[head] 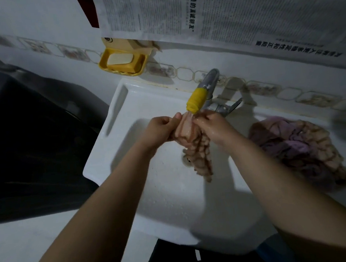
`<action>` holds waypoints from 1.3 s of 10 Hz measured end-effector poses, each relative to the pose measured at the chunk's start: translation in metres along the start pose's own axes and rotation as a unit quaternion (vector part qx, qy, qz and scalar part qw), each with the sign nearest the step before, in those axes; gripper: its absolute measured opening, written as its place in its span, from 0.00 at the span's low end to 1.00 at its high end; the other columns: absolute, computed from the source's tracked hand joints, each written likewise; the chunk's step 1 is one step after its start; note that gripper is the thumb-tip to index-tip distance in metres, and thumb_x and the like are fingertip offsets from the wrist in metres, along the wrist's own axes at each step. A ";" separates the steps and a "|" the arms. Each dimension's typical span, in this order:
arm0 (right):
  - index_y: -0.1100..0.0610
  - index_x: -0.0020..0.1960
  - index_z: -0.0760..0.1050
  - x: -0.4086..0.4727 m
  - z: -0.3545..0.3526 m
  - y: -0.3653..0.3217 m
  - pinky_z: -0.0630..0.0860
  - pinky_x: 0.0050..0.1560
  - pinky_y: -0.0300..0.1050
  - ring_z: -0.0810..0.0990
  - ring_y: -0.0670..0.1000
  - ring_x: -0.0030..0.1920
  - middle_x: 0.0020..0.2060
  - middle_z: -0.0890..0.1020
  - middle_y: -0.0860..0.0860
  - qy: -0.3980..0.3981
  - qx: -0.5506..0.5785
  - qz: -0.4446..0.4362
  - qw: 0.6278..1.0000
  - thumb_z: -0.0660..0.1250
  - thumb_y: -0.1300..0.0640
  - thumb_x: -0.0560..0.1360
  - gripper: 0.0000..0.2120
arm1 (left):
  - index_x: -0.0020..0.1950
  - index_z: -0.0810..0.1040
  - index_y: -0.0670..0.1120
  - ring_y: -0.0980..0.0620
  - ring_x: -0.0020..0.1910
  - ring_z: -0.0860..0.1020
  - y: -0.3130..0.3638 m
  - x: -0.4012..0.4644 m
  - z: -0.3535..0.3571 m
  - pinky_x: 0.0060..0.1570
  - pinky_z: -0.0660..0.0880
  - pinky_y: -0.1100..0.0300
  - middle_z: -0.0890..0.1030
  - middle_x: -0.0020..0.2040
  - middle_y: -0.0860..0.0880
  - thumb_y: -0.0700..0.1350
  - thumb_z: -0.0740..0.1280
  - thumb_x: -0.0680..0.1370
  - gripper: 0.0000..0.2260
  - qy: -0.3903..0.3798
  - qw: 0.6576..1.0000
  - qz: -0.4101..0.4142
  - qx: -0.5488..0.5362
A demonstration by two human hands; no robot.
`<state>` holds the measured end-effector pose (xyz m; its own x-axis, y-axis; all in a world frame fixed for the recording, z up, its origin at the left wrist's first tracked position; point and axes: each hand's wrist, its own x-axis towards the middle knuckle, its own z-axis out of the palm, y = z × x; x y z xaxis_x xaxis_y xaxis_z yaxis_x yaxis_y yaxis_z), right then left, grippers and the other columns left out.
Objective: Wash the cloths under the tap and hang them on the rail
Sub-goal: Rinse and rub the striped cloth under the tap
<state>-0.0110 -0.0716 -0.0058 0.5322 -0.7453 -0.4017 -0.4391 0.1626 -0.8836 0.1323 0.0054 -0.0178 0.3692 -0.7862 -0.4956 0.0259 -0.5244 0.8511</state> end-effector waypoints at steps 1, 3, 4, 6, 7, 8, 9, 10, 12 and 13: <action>0.52 0.39 0.73 -0.001 0.003 -0.008 0.71 0.33 0.30 0.76 0.42 0.35 0.34 0.79 0.46 0.058 0.028 -0.001 0.998 0.62 0.55 0.78 0.09 | 0.40 0.76 0.38 0.49 0.32 0.74 0.004 -0.002 0.012 0.34 0.75 0.59 0.73 0.33 0.42 0.58 0.61 0.79 0.23 0.041 0.999 0.007 -0.010; 0.55 0.34 0.75 -0.010 0.043 -0.009 0.77 0.37 0.43 0.82 0.54 0.33 0.29 0.80 0.54 0.100 -0.077 -0.020 0.992 0.59 0.36 0.76 0.24 | 0.39 0.74 0.41 0.41 0.39 0.79 0.008 0.020 0.043 0.44 0.75 0.51 0.78 0.36 0.40 0.60 0.57 0.80 0.23 0.058 0.964 -0.153 -0.208; 0.57 0.38 0.73 0.012 0.031 -0.010 0.75 0.45 0.47 0.81 0.58 0.44 0.38 0.80 0.56 0.160 -0.174 0.017 0.971 0.60 0.43 0.77 0.19 | 0.36 0.73 0.41 0.46 0.28 0.79 0.013 0.016 0.060 0.29 0.74 0.64 0.75 0.23 0.45 0.51 0.57 0.82 0.19 0.047 0.955 -0.178 -0.231; 0.61 0.41 0.76 -0.005 0.047 -0.004 0.69 0.34 0.44 0.75 0.55 0.33 0.28 0.75 0.54 0.142 -0.240 -0.089 0.956 0.51 0.40 0.80 0.27 | 0.38 0.68 0.46 0.58 0.15 0.72 0.017 0.015 0.046 0.17 0.68 0.71 0.73 0.17 0.54 0.49 0.54 0.83 0.16 0.094 0.947 -0.182 -0.246; 0.59 0.44 0.76 0.017 0.027 -0.005 0.72 0.41 0.45 0.79 0.58 0.42 0.38 0.80 0.57 0.151 -0.265 -0.008 0.952 0.56 0.44 0.80 0.20 | 0.37 0.77 0.47 0.55 0.20 0.74 0.025 0.015 0.054 0.21 0.70 0.68 0.75 0.23 0.47 0.61 0.57 0.79 0.21 0.058 0.921 -0.317 -0.218; 0.58 0.43 0.76 0.017 0.029 -0.007 0.73 0.45 0.48 0.80 0.59 0.44 0.38 0.80 0.56 0.155 -0.252 0.031 0.955 0.54 0.37 0.77 0.26 | 0.55 0.76 0.45 0.59 0.20 0.73 0.025 0.018 0.053 0.23 0.70 0.67 0.77 0.36 0.50 0.58 0.54 0.81 0.20 0.055 0.944 -0.279 -0.167; 0.56 0.32 0.68 -0.005 0.049 -0.004 0.69 0.39 0.45 0.78 0.58 0.37 0.30 0.75 0.54 0.143 -0.271 -0.061 0.950 0.48 0.36 0.78 0.28 | 0.75 0.59 0.39 0.54 0.51 0.81 0.017 0.021 0.039 0.52 0.76 0.63 0.72 0.69 0.42 0.53 0.54 0.83 0.25 0.090 0.961 -0.180 -0.187; 0.58 0.41 0.74 0.004 0.029 -0.007 0.66 0.41 0.45 0.78 0.56 0.42 0.37 0.78 0.57 0.149 -0.313 -0.035 0.937 0.53 0.45 0.81 0.21 | 0.60 0.72 0.34 0.58 0.39 0.82 -0.004 0.030 0.032 0.43 0.78 0.62 0.81 0.54 0.36 0.46 0.43 0.85 0.23 0.109 0.933 -0.282 -0.193; 0.59 0.45 0.77 -0.017 0.045 -0.006 0.62 0.38 0.41 0.77 0.58 0.37 0.34 0.81 0.58 0.151 -0.313 -0.143 0.927 0.53 0.46 0.81 0.21 | 0.72 0.64 0.42 0.56 0.30 0.79 0.034 0.016 0.045 0.33 0.74 0.65 0.78 0.55 0.49 0.57 0.53 0.82 0.25 0.046 0.964 -0.203 -0.162; 0.62 0.46 0.77 -0.008 0.036 -0.003 0.63 0.37 0.44 0.80 0.61 0.40 0.37 0.82 0.61 0.153 -0.315 -0.141 0.926 0.53 0.48 0.81 0.21 | 0.55 0.76 0.40 0.47 0.36 0.78 0.030 0.015 0.036 0.41 0.74 0.54 0.80 0.37 0.43 0.60 0.57 0.80 0.24 0.021 0.960 -0.206 -0.188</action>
<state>0.0123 -0.0428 -0.0091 0.5026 -0.8645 -0.0055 -0.7008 -0.4037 -0.5881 0.1055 -0.0339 -0.0059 0.2916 -0.5196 -0.8031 0.5089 -0.6266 0.5902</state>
